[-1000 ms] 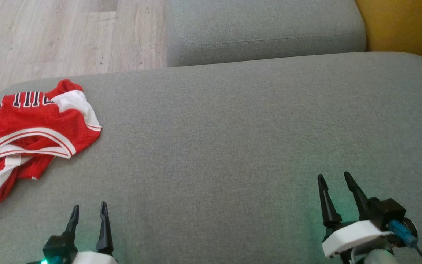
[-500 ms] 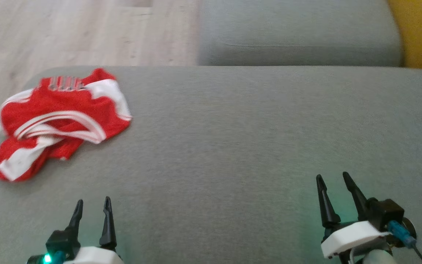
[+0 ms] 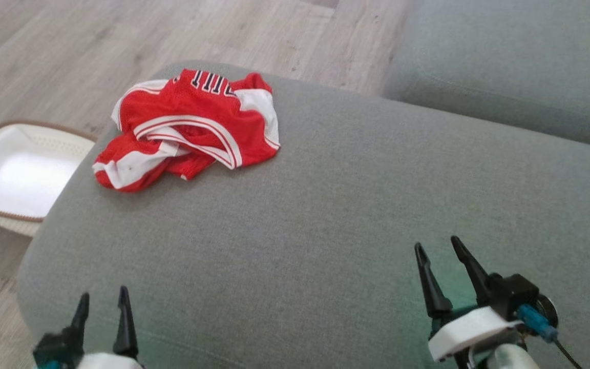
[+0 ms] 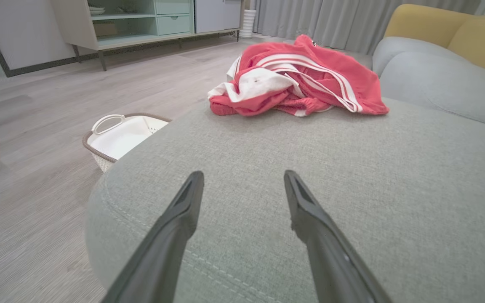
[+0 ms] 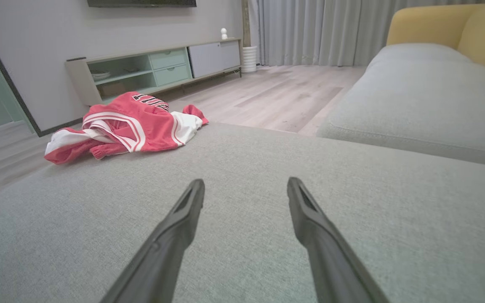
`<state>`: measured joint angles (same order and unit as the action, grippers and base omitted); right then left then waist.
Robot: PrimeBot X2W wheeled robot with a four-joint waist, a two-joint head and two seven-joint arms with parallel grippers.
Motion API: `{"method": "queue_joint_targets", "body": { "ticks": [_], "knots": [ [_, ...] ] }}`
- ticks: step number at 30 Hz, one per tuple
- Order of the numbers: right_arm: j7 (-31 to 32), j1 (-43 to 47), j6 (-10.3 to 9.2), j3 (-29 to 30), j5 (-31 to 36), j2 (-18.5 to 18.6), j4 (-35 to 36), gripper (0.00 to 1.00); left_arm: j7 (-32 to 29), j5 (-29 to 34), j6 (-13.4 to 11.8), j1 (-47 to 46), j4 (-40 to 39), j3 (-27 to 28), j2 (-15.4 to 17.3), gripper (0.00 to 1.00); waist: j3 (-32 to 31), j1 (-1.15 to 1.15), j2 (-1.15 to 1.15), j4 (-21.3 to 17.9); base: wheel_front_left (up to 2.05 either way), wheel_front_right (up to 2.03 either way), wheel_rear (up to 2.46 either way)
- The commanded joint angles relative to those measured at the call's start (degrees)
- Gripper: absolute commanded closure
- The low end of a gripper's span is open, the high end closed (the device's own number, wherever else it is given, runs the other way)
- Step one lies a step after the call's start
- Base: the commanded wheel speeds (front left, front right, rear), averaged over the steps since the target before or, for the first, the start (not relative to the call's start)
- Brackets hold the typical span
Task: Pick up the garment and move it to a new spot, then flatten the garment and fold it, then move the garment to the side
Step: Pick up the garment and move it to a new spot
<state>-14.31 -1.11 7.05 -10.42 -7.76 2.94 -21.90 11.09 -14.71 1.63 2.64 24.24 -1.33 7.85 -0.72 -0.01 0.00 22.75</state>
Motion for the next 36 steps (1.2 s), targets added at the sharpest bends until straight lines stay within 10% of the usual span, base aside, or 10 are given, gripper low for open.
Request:
{"method": "queue_joint_targets", "body": {
  "ticks": [1, 13, 29, 30, 32, 36],
  "knots": [
    [-0.7, -2.8, 0.44, -1.4, 0.5, 0.6, 2.0, 0.00, -0.2, -0.4, 0.5, -4.4, -2.9, 2.3, 1.2, 0.00, 2.0, 0.01, 0.00, -0.9, 0.00, 0.00, 0.00],
    [-0.7, -12.9, 0.44, -3.6, 3.2, 8.1, 8.7, 0.00, -15.1, -5.5, 3.5, -33.3, -7.1, 4.0, 10.1, 0.00, 25.0, 0.01, 0.00, -7.8, 0.00, 0.00, 0.00],
    [2.7, -10.4, 0.44, -0.9, 3.9, 15.8, 21.7, 0.00, -22.7, -3.9, 0.3, -62.5, 26.2, 0.8, 11.5, 0.00, 35.2, 0.01, 0.00, -9.1, 0.00, 0.00, 0.00],
    [2.9, -10.2, 0.44, -0.8, 3.8, 15.7, 22.1, 0.00, -22.4, -3.6, 0.3, -63.0, 27.5, 0.4, 11.6, 0.07, 34.9, 0.01, 0.00, -9.2, 0.00, 0.00, 0.00],
    [2.9, -9.8, 0.44, -0.8, 3.8, 15.3, 22.2, 0.00, -21.7, -3.3, 0.9, -63.7, 29.4, -0.2, 11.7, 1.00, 33.7, 0.01, 0.00, -9.3, 0.00, 0.00, 0.00],
    [2.2, -9.3, 0.44, -1.5, 3.2, 13.8, 20.9, 0.00, -19.9, -2.7, 3.0, -65.2, 30.9, -1.9, 12.7, 1.00, 29.9, 0.01, 0.00, -9.7, 0.00, 0.00, 0.00]
  ]
}}
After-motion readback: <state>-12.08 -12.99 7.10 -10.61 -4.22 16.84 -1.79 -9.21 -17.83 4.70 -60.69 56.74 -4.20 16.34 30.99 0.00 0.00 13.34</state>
